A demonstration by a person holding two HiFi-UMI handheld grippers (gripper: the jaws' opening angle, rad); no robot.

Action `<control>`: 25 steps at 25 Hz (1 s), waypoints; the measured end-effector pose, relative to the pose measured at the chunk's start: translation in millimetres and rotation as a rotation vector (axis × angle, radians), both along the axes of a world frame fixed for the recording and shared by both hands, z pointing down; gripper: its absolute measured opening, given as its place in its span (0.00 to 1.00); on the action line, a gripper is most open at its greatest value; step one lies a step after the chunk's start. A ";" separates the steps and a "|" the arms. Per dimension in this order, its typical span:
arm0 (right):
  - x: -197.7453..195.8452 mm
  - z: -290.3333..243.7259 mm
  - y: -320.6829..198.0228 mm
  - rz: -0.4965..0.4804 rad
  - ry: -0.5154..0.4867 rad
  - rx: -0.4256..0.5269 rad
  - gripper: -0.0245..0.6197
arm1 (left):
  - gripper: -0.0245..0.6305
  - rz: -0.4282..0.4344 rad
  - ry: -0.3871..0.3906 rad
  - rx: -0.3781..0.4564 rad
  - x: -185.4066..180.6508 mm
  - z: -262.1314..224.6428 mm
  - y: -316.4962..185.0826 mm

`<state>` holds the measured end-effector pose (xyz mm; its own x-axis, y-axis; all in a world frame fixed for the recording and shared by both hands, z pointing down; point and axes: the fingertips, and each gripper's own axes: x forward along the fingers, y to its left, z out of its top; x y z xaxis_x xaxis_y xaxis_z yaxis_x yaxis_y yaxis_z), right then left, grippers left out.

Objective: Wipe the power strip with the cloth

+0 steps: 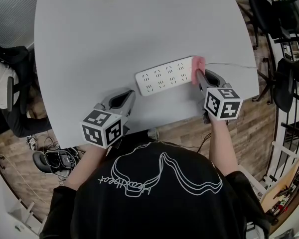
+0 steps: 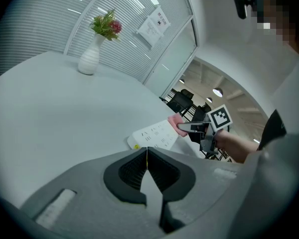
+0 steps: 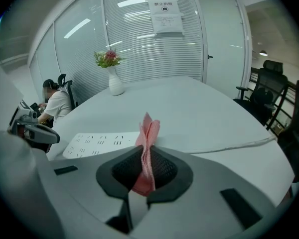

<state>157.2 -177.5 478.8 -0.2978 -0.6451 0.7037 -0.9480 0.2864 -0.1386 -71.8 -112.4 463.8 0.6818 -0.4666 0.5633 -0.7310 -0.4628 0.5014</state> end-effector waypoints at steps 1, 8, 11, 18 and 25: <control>2.0 -0.2 -0.1 0.005 -0.001 -0.001 0.10 | 0.06 0.000 0.001 0.000 0.4 -0.7 0.1; 4.5 -4.4 -2.7 0.023 -0.032 0.012 0.10 | 0.06 -0.015 0.002 0.006 2.1 -3.6 -2.4; -3.6 -15.5 -0.6 0.007 -0.053 0.033 0.10 | 0.06 -0.020 0.008 0.011 2.6 -7.3 -1.6; -49.8 -31.9 5.5 -0.078 -0.158 0.045 0.10 | 0.06 -0.032 0.023 0.026 -1.4 -10.9 -1.4; -104.2 -32.9 17.8 -0.219 -0.214 0.019 0.10 | 0.06 -0.042 0.022 0.031 -6.4 -11.0 3.5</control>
